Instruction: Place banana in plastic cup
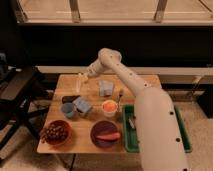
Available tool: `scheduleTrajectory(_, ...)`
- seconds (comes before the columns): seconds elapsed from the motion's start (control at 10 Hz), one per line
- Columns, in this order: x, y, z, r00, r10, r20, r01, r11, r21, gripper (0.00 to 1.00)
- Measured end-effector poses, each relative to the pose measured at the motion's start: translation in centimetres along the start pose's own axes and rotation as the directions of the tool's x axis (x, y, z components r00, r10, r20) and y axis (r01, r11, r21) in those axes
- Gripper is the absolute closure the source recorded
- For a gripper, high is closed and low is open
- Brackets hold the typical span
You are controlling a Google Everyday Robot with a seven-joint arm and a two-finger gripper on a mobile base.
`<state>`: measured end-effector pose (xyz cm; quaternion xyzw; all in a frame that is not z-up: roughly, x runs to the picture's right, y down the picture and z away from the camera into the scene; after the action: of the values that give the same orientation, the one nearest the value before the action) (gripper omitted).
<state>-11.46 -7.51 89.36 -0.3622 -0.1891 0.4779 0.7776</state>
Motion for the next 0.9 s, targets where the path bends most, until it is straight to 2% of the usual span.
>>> scheduleTrajectory(0.2,-0.3,4.5,-2.9,0.993,-0.118,-0.001,0.118,0.993,-0.023,1.0)
scheduleTrajectory(0.5,2.1,9.8,-4.8,0.979,-0.204,-0.026,0.203,0.978,-0.042,1.0)
scheduleTrajectory(0.7,2.7,11.0,-5.3,0.975,-0.221,-0.032,0.219,0.975,-0.044,1.0)
scheduleTrajectory(0.9,2.6,11.1,-5.2,0.975,-0.222,-0.033,0.22,0.974,-0.046,1.0)
